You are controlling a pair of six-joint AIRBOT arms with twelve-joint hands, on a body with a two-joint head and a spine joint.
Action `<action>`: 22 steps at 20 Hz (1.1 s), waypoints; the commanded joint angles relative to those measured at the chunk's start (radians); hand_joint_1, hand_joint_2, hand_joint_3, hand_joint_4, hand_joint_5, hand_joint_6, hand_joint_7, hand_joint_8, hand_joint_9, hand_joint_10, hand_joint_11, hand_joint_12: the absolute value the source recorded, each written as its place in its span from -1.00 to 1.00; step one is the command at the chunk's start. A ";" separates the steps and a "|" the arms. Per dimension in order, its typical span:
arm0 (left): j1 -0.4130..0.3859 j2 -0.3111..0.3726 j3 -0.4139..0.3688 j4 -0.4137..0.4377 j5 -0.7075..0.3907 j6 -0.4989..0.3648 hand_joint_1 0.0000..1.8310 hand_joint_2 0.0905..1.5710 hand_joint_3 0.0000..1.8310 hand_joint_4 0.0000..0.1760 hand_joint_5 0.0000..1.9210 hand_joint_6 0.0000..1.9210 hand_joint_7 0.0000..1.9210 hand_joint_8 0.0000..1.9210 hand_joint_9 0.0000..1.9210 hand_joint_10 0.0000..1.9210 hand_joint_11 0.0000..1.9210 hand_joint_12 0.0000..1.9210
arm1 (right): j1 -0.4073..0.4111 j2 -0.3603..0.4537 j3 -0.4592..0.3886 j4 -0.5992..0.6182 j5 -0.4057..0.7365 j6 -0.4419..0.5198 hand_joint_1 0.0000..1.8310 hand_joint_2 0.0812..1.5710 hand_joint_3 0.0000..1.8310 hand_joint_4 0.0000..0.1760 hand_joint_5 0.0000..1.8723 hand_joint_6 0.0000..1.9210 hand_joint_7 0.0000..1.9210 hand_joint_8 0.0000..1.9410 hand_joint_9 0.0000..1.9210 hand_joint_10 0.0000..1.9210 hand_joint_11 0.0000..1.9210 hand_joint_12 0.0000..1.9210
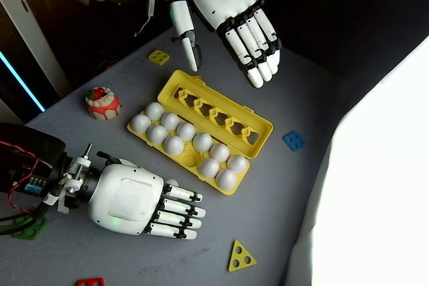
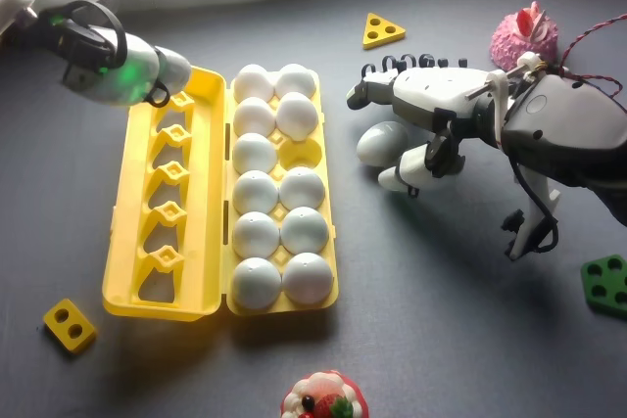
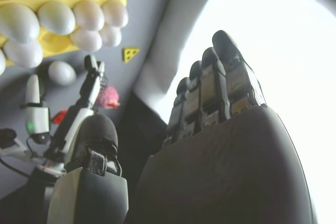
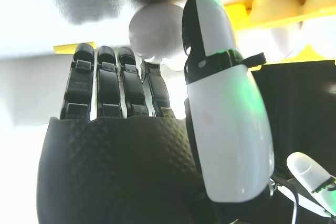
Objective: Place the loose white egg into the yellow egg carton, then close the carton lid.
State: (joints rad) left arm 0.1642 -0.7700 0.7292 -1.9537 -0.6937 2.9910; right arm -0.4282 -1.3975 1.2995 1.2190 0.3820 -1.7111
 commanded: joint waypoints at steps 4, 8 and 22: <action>-0.005 0.000 0.006 0.052 0.032 0.006 -0.76 0.65 -1.00 -1.00 -0.98 -1.00 -0.88 -1.00 -0.88 -1.00 -1.00 -0.33 | 0.009 0.003 0.004 -0.033 0.055 -0.001 0.23 0.38 -0.97 -1.00 -0.85 -0.37 -0.93 -0.99 -1.00 -1.00 -1.00 -1.00; -0.013 0.001 0.004 0.041 0.032 0.006 -0.76 0.65 -1.00 -1.00 -0.99 -1.00 -0.88 -0.99 -0.87 -0.99 -1.00 -0.29 | 0.009 0.003 0.004 -0.034 0.058 -0.001 0.16 0.44 -0.95 -1.00 -0.81 -0.29 -0.99 -1.00 -1.00 -1.00 -0.99 -1.00; -0.024 -0.005 0.016 -0.020 -0.025 0.007 -0.75 0.66 -1.00 -0.97 -0.98 -1.00 -0.90 -1.00 -0.88 -0.99 -1.00 -0.28 | 0.001 0.000 0.009 -0.044 0.064 -0.001 0.16 0.54 -1.00 -1.00 -0.17 0.37 -0.50 -0.97 -0.86 -0.94 -1.00 -0.40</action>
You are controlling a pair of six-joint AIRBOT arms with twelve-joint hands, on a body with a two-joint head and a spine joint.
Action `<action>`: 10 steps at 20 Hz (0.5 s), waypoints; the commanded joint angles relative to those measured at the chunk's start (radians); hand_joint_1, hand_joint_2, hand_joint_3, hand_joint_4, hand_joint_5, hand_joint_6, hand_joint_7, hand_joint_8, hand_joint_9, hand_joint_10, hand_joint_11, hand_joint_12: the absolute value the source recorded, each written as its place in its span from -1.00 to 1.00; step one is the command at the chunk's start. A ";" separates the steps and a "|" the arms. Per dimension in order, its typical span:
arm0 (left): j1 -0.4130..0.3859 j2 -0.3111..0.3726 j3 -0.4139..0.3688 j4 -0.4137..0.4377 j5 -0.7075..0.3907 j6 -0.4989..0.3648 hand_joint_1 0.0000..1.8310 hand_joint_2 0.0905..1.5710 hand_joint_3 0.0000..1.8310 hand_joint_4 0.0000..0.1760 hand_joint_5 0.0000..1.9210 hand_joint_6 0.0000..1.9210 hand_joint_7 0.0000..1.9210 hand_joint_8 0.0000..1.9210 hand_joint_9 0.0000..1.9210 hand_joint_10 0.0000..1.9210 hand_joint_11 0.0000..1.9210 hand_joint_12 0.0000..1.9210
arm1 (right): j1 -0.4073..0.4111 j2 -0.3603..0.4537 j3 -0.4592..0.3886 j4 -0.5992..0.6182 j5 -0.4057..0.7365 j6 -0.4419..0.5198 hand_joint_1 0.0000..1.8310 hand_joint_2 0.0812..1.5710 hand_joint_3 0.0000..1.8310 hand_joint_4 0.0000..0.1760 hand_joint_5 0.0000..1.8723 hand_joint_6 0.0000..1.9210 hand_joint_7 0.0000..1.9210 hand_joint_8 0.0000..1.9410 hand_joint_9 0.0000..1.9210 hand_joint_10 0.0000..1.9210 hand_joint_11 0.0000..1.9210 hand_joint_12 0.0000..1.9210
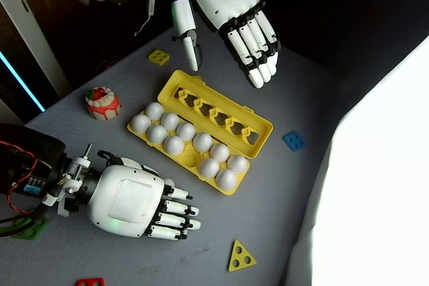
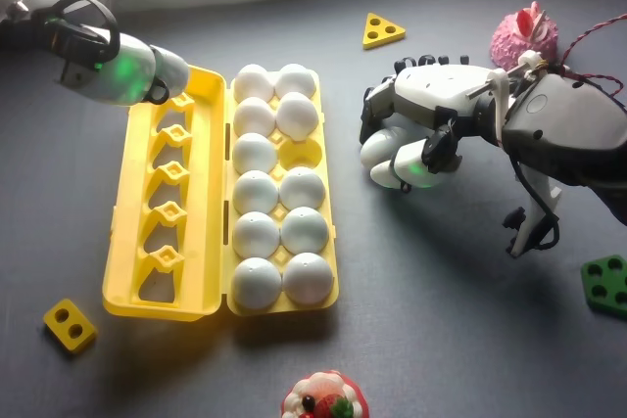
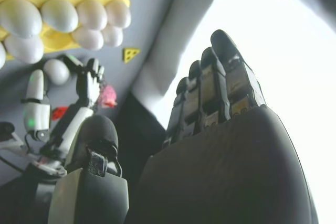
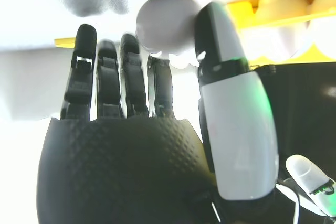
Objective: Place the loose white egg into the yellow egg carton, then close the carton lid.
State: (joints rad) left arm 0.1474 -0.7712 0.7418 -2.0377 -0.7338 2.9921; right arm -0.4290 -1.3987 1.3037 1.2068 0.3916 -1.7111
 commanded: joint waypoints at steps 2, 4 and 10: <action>-0.012 -0.005 0.000 0.074 0.014 0.005 -0.76 0.66 -1.00 -0.99 -0.99 -1.00 -0.90 -1.00 -0.87 -1.00 -1.00 -0.28 | 0.001 0.001 0.005 -0.032 0.055 -0.001 0.14 0.56 -1.00 -1.00 -0.20 0.41 -0.50 -0.99 -0.86 -0.94 -1.00 -0.44; -0.013 -0.005 -0.005 0.082 0.016 0.005 -0.77 0.66 -1.00 -1.00 -0.98 -1.00 -0.89 -1.00 -0.86 -0.99 -1.00 -0.24 | 0.000 0.001 0.004 -0.032 0.053 0.000 0.13 0.56 -1.00 -1.00 -0.20 0.42 -0.50 -0.99 -0.86 -0.94 -1.00 -0.46; -0.018 -0.010 -0.006 0.071 0.010 0.005 -0.73 0.64 -1.00 -0.98 -0.98 -1.00 -0.89 -1.00 -0.87 -0.99 -1.00 -0.33 | 0.034 0.003 -0.013 -0.130 0.061 0.118 0.17 0.53 -1.00 -1.00 -0.16 0.36 -0.48 -1.00 -0.86 -0.94 -1.00 -0.48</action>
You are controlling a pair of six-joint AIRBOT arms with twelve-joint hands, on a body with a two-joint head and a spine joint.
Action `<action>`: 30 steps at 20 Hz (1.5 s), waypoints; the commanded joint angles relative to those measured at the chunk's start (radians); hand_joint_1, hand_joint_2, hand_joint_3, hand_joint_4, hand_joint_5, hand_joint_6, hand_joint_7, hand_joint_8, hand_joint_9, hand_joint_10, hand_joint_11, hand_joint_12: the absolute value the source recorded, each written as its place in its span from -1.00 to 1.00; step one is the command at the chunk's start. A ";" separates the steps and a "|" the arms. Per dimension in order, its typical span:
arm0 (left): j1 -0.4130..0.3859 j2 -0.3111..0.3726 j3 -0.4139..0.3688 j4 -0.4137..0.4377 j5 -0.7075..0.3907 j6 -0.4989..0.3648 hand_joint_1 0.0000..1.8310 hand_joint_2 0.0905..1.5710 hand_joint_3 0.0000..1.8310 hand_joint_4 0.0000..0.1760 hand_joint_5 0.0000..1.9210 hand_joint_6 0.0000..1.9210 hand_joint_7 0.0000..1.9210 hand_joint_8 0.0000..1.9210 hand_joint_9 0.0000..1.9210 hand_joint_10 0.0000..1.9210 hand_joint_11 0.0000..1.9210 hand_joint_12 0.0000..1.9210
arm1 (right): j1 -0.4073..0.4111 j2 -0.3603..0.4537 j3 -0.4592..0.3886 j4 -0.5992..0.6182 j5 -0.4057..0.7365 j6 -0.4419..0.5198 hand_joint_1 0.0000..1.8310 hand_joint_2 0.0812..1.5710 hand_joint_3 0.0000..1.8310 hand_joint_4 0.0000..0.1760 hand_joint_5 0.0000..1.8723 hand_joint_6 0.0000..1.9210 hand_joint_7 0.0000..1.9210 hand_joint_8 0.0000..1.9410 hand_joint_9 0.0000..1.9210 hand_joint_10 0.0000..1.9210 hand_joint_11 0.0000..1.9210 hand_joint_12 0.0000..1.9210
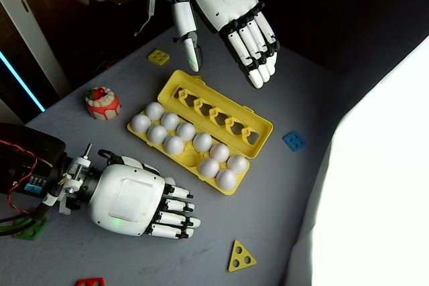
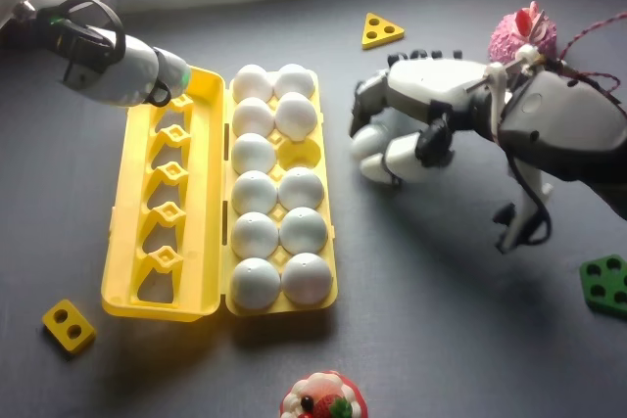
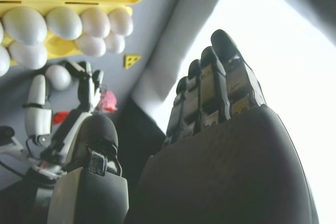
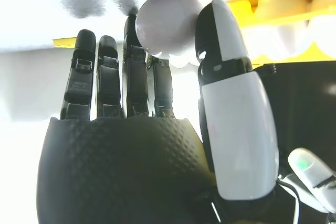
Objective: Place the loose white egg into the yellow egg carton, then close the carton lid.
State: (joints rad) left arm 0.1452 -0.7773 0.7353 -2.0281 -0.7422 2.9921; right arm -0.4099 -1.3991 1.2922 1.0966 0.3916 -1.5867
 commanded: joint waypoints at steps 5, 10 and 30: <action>-0.011 -0.011 0.002 0.014 0.010 0.005 -0.77 0.64 -1.00 -0.93 -1.00 -1.00 -0.91 -1.00 -0.87 -1.00 -1.00 -0.32 | 0.025 -0.005 -0.026 -0.224 0.180 0.236 0.17 0.54 -1.00 -1.00 -0.18 0.39 -0.50 -1.00 -0.88 -0.95 -1.00 -0.47; -0.004 -0.022 0.005 -0.033 -0.016 0.005 -0.73 0.63 -1.00 -0.92 -0.98 -1.00 -0.90 -1.00 -0.87 -1.00 -1.00 -0.29 | 0.018 -0.041 -0.024 -0.294 0.238 0.386 0.15 0.55 -1.00 -1.00 -0.18 0.40 -0.50 -1.00 -0.88 -0.95 -1.00 -0.52; -0.012 -0.026 0.033 -0.084 -0.057 -0.007 -0.69 0.62 -1.00 -0.93 -0.97 -1.00 -0.88 -1.00 -0.88 -1.00 -1.00 -0.36 | -0.060 -0.115 0.048 -0.487 0.350 0.748 0.11 0.58 -1.00 -1.00 -0.23 0.47 -0.55 -1.00 -0.90 -0.98 -1.00 -0.54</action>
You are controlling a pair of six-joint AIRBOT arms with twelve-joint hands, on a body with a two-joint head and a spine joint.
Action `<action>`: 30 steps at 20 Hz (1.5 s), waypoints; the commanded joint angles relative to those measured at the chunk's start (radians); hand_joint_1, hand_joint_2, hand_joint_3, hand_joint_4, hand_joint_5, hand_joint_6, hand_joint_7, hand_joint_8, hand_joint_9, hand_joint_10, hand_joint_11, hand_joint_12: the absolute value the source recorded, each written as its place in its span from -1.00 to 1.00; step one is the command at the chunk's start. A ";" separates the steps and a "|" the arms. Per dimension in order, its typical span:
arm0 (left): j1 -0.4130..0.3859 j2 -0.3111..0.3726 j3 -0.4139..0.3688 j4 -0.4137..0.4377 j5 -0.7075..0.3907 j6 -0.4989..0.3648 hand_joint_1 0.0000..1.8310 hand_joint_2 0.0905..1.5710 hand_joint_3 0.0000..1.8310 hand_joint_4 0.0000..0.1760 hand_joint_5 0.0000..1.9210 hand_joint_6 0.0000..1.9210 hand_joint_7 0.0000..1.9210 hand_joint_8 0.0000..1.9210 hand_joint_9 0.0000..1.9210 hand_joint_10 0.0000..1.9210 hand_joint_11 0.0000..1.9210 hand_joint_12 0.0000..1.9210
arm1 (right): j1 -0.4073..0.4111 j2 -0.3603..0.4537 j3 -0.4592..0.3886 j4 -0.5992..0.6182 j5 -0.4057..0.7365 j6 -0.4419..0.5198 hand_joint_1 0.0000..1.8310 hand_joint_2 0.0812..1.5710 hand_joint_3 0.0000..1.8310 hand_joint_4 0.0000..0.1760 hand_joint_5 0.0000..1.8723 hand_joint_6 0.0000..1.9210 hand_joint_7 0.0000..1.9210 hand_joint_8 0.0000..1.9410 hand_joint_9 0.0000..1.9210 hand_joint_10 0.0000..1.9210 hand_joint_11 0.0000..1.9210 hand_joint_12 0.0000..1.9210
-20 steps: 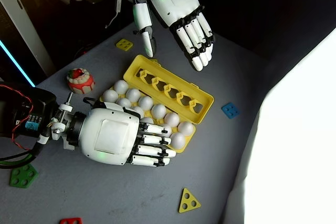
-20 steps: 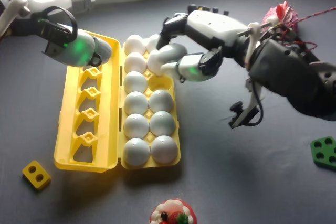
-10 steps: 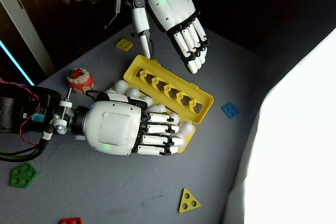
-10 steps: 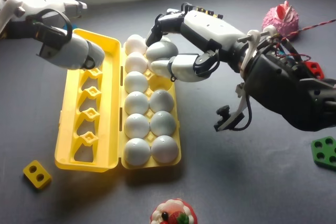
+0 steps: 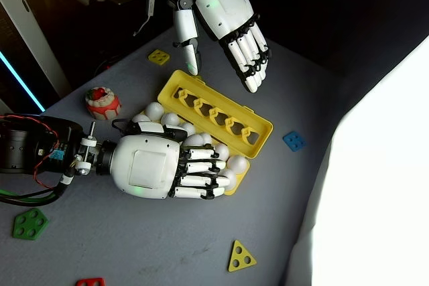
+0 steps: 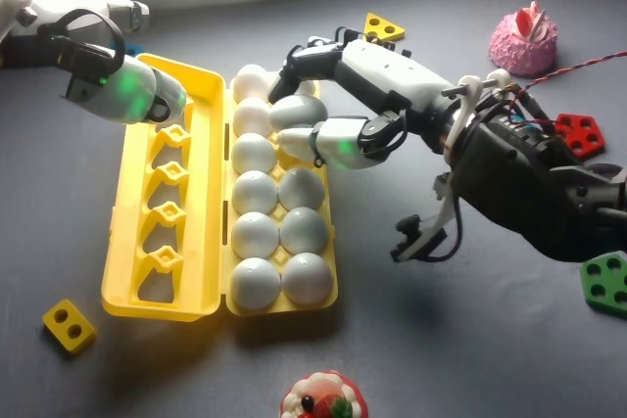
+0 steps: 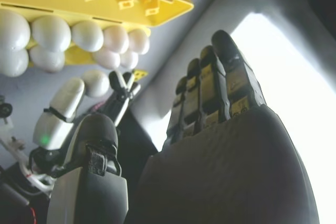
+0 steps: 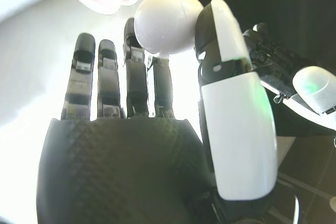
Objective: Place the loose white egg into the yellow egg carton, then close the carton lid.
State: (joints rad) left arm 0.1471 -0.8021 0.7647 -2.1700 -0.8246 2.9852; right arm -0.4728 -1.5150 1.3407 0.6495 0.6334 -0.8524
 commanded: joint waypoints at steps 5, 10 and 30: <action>-0.019 -0.001 0.004 0.051 0.021 0.000 -0.76 0.63 -1.00 -0.96 -0.99 -1.00 -0.89 -1.00 -0.88 -1.00 -1.00 -0.32 | -0.006 -0.022 0.018 -0.042 0.121 0.020 0.13 0.57 -1.00 -1.00 -0.22 0.45 -0.52 -0.99 -0.88 -0.98 -1.00 -0.39; -0.020 -0.002 0.005 0.049 0.019 0.001 -0.74 0.63 -1.00 -0.92 -0.97 -1.00 -0.88 -1.00 -0.88 -1.00 -1.00 -0.39 | -0.012 -0.039 0.042 -0.042 0.136 0.031 0.14 0.56 -1.00 -1.00 -0.20 0.42 -0.53 -1.00 -0.88 -0.98 -1.00 -0.38; -0.021 -0.001 0.011 0.048 0.021 0.006 -0.76 0.63 -1.00 -0.86 -0.99 -1.00 -0.91 -1.00 -0.90 -1.00 -1.00 -0.34 | -0.026 -0.046 0.060 -0.114 0.156 0.043 -0.42 0.27 -1.00 -1.00 -0.97 -0.88 -0.89 -1.00 -0.94 -1.00 -1.00 -0.40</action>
State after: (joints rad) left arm 0.1410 -0.8021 0.7719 -2.1803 -0.8291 2.9879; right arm -0.5018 -1.5684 1.3979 0.5598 0.6800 -0.8200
